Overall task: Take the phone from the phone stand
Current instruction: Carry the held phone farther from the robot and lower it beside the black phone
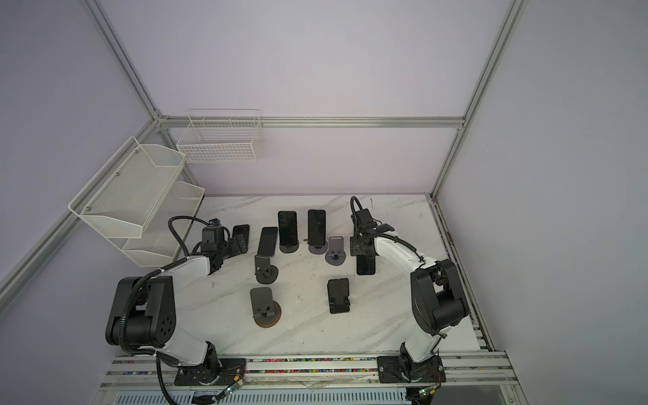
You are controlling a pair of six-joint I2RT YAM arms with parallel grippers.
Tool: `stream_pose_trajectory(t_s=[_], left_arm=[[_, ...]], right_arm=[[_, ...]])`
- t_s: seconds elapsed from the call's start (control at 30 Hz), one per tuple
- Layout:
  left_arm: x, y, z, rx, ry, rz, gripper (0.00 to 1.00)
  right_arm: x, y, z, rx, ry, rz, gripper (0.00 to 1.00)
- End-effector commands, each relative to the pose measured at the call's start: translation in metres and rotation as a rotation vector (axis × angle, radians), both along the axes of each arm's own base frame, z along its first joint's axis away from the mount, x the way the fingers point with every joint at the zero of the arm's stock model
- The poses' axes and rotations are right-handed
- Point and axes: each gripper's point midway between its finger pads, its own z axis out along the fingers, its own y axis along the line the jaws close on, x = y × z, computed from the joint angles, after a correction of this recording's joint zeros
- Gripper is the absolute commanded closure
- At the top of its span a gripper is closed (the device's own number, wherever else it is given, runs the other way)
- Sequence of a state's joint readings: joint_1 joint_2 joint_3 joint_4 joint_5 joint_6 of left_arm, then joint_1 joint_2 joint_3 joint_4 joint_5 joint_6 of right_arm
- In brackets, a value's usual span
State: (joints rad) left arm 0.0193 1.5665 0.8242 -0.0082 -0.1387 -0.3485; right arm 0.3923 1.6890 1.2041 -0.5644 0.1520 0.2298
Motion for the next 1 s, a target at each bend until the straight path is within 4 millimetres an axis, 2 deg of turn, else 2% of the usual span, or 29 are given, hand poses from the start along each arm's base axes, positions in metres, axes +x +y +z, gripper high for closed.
stream_pose_trajectory(t_s=[0.0, 0.23, 0.4, 0.97], left_arm=[[0.013, 0.007, 0.028, 0.014, -0.078, 0.031, 0.00], [0.009, 0.013, 0.028, 0.021, -0.075, 0.067, 0.00], [0.007, 0.012, 0.029, 0.018, -0.084, 0.068, 0.00], [0.006, 0.015, 0.028, 0.023, -0.077, 0.085, 0.00]], right_arm=[[-0.006, -0.001, -0.012, 0.002, 0.030, 0.016, 0.34], [-0.026, -0.008, -0.044, -0.018, 0.106, 0.013, 0.34], [-0.032, -0.003, -0.061, -0.002, 0.155, 0.023, 0.33], [-0.042, -0.013, -0.095, -0.033, 0.186, -0.037, 0.32]])
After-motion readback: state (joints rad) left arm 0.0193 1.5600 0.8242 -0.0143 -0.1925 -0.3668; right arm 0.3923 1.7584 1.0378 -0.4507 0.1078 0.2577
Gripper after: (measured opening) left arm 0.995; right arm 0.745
